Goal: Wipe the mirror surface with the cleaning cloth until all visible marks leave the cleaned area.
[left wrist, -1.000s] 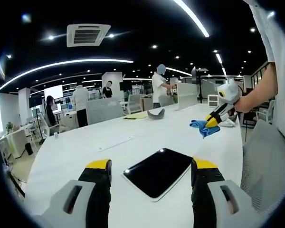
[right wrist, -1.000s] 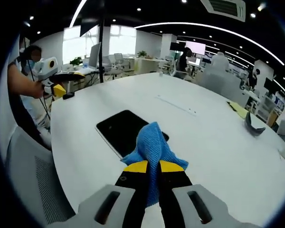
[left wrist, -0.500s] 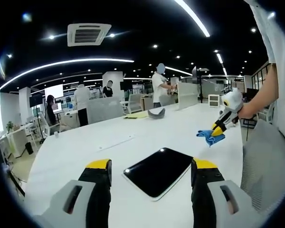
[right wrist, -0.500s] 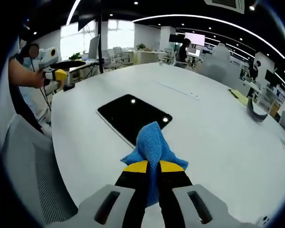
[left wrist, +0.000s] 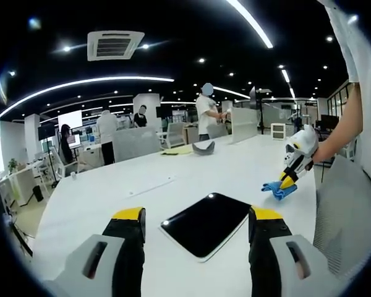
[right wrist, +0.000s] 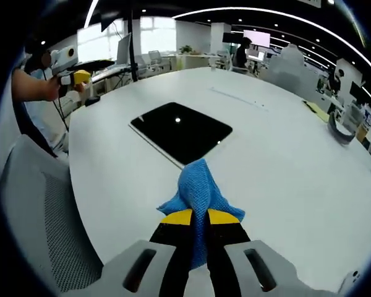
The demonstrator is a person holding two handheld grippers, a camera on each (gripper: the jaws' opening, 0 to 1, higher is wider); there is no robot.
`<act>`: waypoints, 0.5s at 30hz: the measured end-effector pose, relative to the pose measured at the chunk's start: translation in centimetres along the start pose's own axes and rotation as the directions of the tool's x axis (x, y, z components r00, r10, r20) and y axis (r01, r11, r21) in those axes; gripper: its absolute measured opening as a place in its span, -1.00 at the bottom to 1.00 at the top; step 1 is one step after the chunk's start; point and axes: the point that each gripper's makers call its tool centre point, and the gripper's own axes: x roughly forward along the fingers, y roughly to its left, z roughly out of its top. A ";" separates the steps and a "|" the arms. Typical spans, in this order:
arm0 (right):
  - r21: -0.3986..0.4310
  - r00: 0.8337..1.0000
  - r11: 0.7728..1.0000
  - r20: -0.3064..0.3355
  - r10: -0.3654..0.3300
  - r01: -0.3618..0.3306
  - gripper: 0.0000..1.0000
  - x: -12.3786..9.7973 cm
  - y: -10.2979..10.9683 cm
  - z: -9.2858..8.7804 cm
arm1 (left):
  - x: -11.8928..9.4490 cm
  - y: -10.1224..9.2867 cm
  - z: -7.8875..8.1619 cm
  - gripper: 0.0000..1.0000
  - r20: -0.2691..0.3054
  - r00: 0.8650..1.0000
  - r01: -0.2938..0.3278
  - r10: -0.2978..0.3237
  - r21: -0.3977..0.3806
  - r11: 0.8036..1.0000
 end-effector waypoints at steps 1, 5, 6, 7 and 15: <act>0.004 1.000 1.000 -0.003 -0.001 0.001 -0.96 0.0 0.0 -0.2 | 0.0 0.0 0.0 0.35 -0.001 1.000 0.001 -0.001 0.001 1.000; 0.009 1.000 1.000 -0.021 0.002 -0.002 -0.96 0.1 0.2 -1.0 | 0.0 -0.1 0.0 0.35 -0.001 1.000 0.001 -0.001 0.000 1.000; 0.009 1.000 1.000 -0.028 0.005 -0.005 -0.96 0.2 0.4 -1.2 | 0.0 -0.1 0.1 0.34 0.000 1.000 0.002 -0.002 -0.001 1.000; 0.005 0.999 1.000 -0.034 0.006 -0.006 -0.96 0.2 0.5 -1.4 | 0.1 -0.1 0.0 0.34 0.000 1.000 0.002 -0.002 0.000 1.000; 0.021 0.998 1.000 -0.064 0.007 -0.006 -0.96 0.6 0.5 -2.8 | 0.2 -0.2 0.1 0.34 -0.001 1.000 0.007 -0.007 0.002 1.000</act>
